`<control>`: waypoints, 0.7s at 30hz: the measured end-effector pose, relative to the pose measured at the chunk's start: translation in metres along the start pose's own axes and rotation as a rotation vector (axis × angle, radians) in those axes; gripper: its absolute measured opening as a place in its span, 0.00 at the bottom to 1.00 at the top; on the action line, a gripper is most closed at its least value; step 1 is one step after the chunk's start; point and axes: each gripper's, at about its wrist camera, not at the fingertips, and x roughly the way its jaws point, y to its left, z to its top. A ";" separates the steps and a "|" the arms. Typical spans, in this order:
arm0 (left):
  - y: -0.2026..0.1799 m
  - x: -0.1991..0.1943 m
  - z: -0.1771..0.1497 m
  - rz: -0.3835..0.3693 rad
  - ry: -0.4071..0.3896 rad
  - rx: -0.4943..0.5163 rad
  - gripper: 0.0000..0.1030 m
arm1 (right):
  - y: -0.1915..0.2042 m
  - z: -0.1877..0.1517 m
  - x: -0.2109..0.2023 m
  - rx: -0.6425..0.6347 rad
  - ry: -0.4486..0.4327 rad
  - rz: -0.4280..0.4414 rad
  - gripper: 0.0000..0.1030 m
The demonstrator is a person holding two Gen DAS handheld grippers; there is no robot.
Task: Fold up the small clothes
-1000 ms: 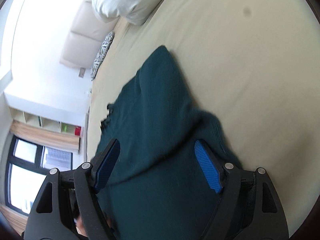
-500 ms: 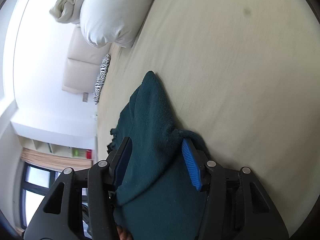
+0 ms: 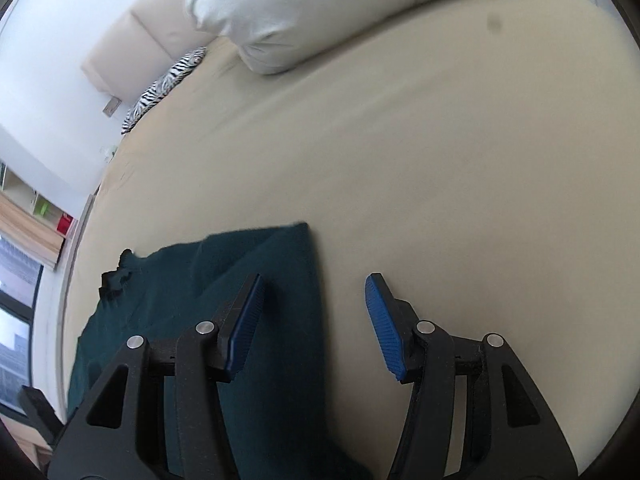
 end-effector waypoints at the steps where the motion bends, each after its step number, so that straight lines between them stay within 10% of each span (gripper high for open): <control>1: 0.000 0.000 0.000 0.000 0.000 0.000 0.12 | 0.010 0.001 0.006 -0.051 0.019 -0.016 0.22; 12: -0.005 -0.003 0.000 0.021 -0.009 0.021 0.09 | 0.024 0.001 0.005 -0.180 -0.083 -0.212 0.01; 21: -0.002 -0.001 -0.001 0.011 -0.007 0.014 0.11 | 0.024 -0.006 -0.043 -0.103 -0.132 -0.093 0.10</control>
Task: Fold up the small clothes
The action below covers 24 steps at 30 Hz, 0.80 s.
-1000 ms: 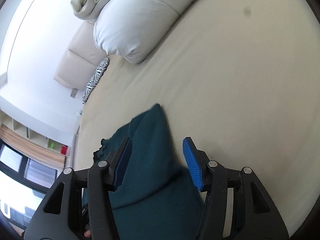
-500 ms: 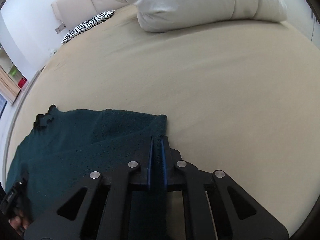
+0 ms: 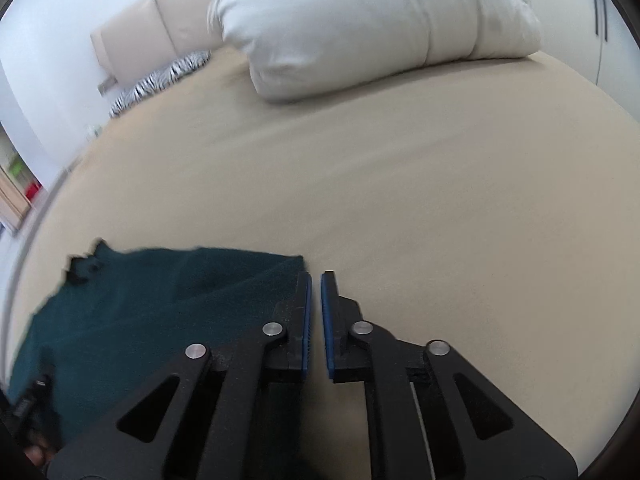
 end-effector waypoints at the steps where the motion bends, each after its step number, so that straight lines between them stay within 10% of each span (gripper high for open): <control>1: 0.000 0.000 0.000 0.000 0.000 0.000 0.11 | 0.008 -0.005 -0.011 -0.024 -0.001 0.023 0.19; 5: 0.001 0.000 0.000 -0.003 0.000 -0.003 0.11 | 0.041 -0.045 -0.026 -0.165 0.050 0.047 0.45; 11: 0.005 -0.002 0.005 -0.050 0.031 -0.035 0.13 | 0.012 -0.073 -0.001 -0.128 0.144 0.026 0.47; 13: 0.003 -0.010 0.008 -0.054 0.044 -0.020 0.25 | 0.016 -0.068 -0.012 -0.111 0.142 -0.012 0.47; 17: 0.007 -0.056 0.009 0.030 -0.029 -0.015 0.83 | 0.018 -0.067 -0.063 -0.042 0.018 0.036 0.49; 24: 0.093 -0.168 -0.002 -0.008 -0.161 -0.272 0.87 | 0.056 -0.104 -0.130 -0.093 -0.007 0.175 0.55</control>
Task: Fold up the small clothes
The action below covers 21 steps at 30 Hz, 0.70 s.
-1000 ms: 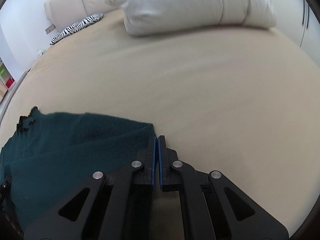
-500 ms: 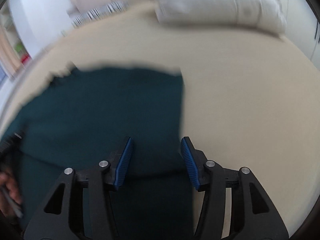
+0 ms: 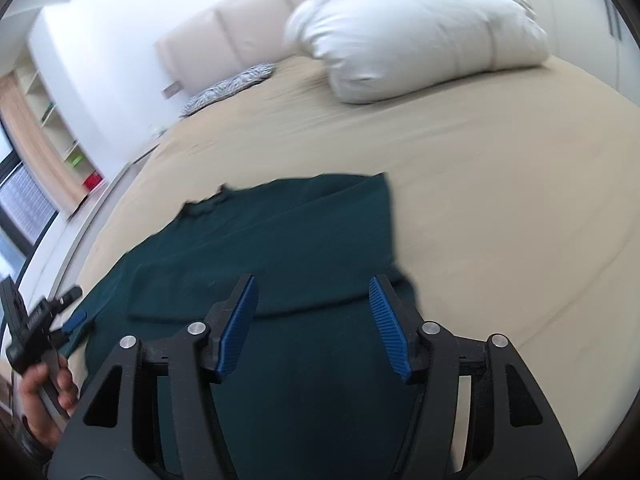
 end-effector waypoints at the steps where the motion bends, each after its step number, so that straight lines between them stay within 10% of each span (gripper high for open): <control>1: 0.022 -0.017 0.001 0.004 -0.017 -0.067 0.87 | 0.011 -0.009 -0.004 -0.007 0.019 0.026 0.55; 9: 0.182 -0.106 -0.018 0.037 -0.140 -0.610 0.84 | 0.072 -0.065 -0.013 -0.011 0.136 0.177 0.55; 16: 0.235 -0.106 -0.027 -0.040 -0.235 -0.857 0.71 | 0.090 -0.097 -0.025 0.021 0.171 0.211 0.55; 19: 0.251 -0.099 -0.017 -0.051 -0.271 -0.911 0.60 | 0.090 -0.098 -0.018 0.045 0.184 0.221 0.55; 21: 0.261 -0.095 -0.006 -0.019 -0.261 -0.905 0.26 | 0.087 -0.100 -0.020 0.045 0.183 0.217 0.55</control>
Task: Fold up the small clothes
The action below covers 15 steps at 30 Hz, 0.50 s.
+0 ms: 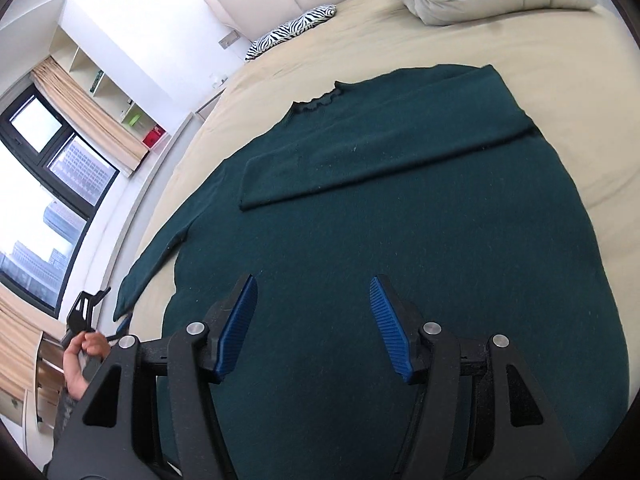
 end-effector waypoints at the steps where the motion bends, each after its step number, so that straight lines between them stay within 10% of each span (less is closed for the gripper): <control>1: 0.001 0.005 0.005 0.021 0.012 -0.005 0.17 | -0.002 -0.001 -0.002 0.002 0.000 0.000 0.55; 4: -0.009 0.001 0.008 0.052 0.001 0.039 0.08 | -0.013 -0.002 -0.009 0.020 -0.001 -0.004 0.55; 9: -0.102 0.001 -0.044 0.088 -0.016 0.466 0.08 | -0.033 -0.004 -0.018 0.060 -0.024 0.007 0.55; 15: -0.200 0.041 -0.241 0.127 0.056 1.234 0.08 | -0.059 -0.008 -0.026 0.113 -0.047 0.020 0.55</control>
